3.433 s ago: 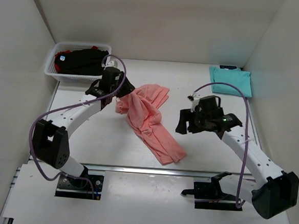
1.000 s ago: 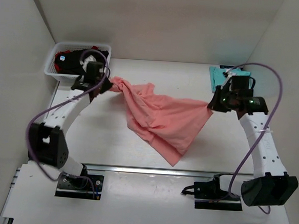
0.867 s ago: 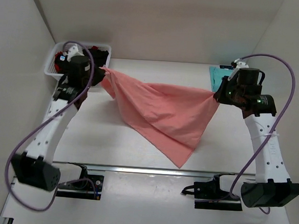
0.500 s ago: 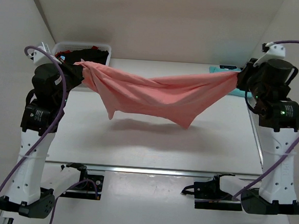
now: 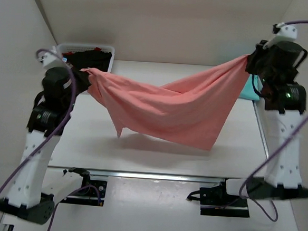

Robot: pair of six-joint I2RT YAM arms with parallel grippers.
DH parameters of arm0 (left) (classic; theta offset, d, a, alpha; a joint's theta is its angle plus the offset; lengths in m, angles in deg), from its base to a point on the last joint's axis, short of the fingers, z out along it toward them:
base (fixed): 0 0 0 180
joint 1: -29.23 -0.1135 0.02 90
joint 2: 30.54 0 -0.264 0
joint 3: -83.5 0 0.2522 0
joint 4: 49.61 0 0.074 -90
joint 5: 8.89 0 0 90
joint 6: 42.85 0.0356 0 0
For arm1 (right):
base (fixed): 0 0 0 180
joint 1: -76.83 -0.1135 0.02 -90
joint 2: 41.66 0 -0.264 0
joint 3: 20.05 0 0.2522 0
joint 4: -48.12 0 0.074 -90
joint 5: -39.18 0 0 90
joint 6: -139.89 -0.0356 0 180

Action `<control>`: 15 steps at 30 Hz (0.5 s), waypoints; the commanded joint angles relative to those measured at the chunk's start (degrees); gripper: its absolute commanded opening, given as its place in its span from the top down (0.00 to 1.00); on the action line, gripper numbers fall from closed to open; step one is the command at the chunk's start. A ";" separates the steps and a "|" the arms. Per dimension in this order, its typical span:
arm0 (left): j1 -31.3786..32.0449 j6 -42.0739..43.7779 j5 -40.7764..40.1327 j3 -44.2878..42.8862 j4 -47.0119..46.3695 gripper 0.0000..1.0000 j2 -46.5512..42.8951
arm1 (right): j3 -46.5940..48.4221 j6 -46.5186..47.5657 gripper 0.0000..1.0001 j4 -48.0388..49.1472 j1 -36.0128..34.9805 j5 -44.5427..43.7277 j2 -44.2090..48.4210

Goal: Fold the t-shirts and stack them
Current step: Flatten out the tshirt

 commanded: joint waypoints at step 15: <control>0.23 -4.45 15.86 23.27 -8.83 0.44 11.97 | -13.85 -7.58 0.18 0.06 6.67 -7.20 -13.50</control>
